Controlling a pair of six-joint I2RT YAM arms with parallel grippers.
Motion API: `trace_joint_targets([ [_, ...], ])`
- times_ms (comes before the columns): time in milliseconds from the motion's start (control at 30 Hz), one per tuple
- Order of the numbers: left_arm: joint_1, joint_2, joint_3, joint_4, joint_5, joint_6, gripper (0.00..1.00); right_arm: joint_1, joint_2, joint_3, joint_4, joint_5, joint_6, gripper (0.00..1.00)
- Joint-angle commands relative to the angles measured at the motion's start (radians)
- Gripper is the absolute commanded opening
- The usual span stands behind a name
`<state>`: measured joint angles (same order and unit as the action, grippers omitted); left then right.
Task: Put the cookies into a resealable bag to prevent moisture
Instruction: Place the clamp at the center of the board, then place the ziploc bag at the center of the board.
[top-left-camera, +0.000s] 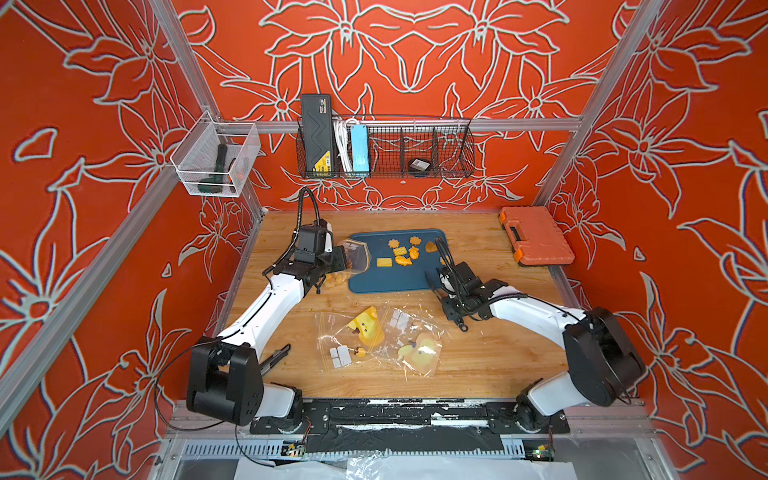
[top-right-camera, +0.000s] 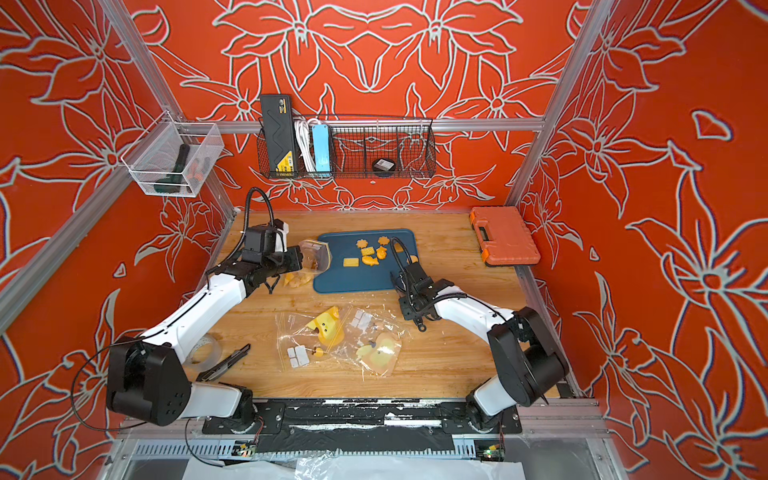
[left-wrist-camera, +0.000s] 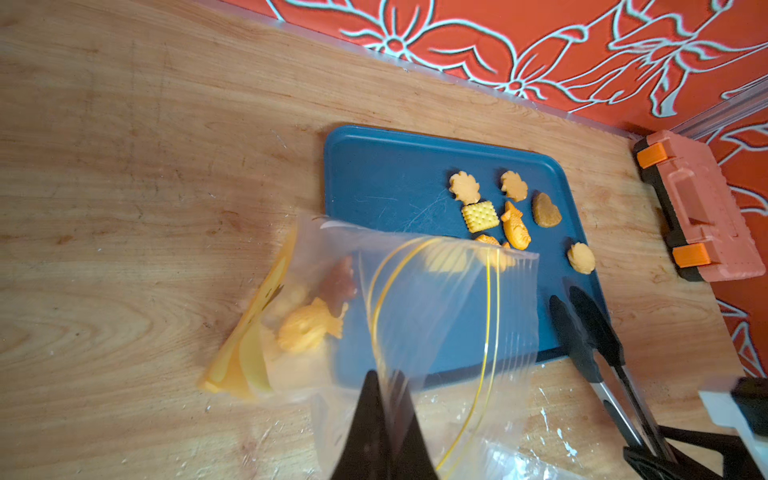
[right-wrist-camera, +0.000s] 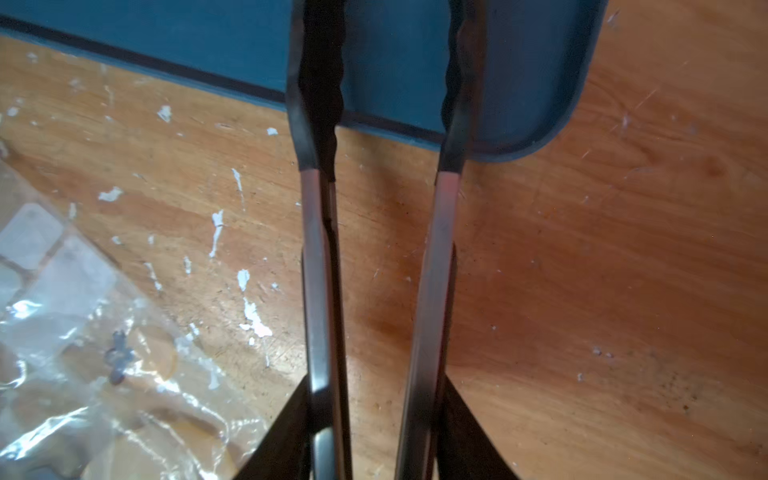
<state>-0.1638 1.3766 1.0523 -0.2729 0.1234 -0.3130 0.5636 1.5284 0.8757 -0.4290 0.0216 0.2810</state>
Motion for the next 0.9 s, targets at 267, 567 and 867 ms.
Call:
trace_joint_targets([
  [267,-0.005,-0.072,0.074,-0.035,0.016,0.019,0.0,-0.04,0.042,0.01,0.023,-0.055,-0.031,0.63],
  [567,-0.096,-0.078,0.234,-0.189,0.031,0.068,0.0,-0.04,-0.214,-0.017,-0.02,0.041,0.036,0.74],
  [867,-0.364,-0.013,0.312,-0.271,0.08,0.102,0.0,-0.041,-0.495,-0.011,-0.204,0.249,0.119,0.73],
])
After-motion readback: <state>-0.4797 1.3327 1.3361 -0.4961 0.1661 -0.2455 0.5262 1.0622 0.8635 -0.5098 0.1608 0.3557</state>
